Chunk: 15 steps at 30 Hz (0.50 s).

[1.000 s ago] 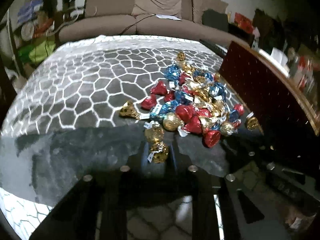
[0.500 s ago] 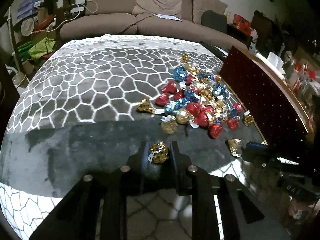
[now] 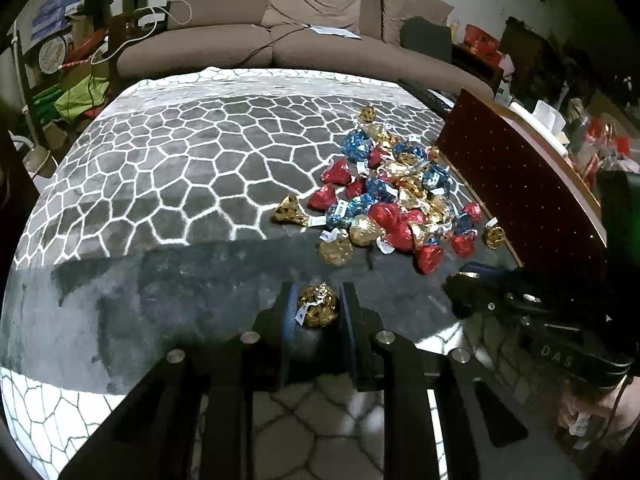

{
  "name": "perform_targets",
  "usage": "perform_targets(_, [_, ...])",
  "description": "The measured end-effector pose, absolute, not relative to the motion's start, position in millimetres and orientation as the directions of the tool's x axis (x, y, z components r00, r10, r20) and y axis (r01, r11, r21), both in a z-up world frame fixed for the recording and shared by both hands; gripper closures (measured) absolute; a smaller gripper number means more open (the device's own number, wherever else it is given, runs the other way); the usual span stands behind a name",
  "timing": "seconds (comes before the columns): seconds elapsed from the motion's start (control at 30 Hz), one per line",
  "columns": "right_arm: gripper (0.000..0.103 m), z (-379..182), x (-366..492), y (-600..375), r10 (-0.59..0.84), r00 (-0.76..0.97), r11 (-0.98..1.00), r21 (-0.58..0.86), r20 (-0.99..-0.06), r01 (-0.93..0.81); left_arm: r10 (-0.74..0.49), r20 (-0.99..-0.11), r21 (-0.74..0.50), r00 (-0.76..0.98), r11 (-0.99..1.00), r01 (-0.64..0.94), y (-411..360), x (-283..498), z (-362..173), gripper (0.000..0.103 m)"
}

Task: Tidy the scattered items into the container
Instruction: 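Grasp a gold chocolate with the left gripper while the right gripper grasps another gold one, then carry both gold chocolates over the white box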

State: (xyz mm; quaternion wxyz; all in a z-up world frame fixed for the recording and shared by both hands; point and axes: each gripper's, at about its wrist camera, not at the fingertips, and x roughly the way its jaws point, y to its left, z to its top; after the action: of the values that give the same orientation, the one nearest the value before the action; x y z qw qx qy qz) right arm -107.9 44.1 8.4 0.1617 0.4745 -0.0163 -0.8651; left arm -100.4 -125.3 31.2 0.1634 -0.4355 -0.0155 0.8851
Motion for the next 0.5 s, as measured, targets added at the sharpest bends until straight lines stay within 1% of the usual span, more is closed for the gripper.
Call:
perform_targets(0.2, [0.083,30.5,-94.6,46.1,-0.314,-0.517,-0.937,0.174,-0.796,0.303,0.308,-0.740,-0.152,-0.598,-0.943,-0.297,-113.8,-93.6,52.6,0.081])
perform_targets(0.3, [0.083,59.4,-84.8,56.0,-0.328,-0.548,-0.933,0.172,-0.769,0.316,0.325,-0.712,-0.149,-0.622,-0.936,-0.319,-103.9,-83.8,70.5,0.081])
perform_targets(0.43, [0.083,105.7,-75.7,84.2,-0.334,-0.600,-0.934,0.166,-0.727,0.318,0.383,-0.678,-0.209,-0.628,-0.919,-0.334,-85.7,-70.8,95.3,0.081])
perform_targets(0.5, [0.083,125.1,-74.7,101.8,-0.328,-0.625,-0.937,0.162,-0.708,0.309,0.397,-0.679,-0.210,-0.618,-0.911,-0.355,-68.4,-68.3,106.0,0.081])
